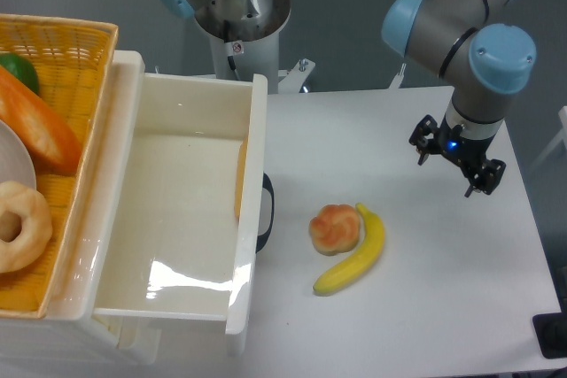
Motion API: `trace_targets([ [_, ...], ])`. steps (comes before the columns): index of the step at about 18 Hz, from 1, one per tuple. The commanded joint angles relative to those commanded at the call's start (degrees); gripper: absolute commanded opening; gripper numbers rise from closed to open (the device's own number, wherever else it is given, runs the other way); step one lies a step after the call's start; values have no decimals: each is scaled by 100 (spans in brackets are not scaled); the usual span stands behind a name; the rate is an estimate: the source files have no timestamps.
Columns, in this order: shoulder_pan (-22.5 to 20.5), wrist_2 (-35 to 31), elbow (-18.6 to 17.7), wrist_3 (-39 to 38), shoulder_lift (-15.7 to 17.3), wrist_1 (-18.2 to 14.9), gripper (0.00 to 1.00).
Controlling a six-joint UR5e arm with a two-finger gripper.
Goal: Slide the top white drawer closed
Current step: 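Move the gripper down toward the bread roll and banana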
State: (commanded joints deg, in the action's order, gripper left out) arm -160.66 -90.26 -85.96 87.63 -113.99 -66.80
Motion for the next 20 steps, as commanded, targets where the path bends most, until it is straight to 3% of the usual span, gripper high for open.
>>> trace_targets([
  [7, 35, 87, -263, -342, 44, 44, 100],
  [13, 53, 545, -536, -509, 184, 35, 100],
  [16, 298, 712, -607, -1254, 202, 35, 100],
  [20, 606, 712, -563, -1642, 193, 62, 100],
])
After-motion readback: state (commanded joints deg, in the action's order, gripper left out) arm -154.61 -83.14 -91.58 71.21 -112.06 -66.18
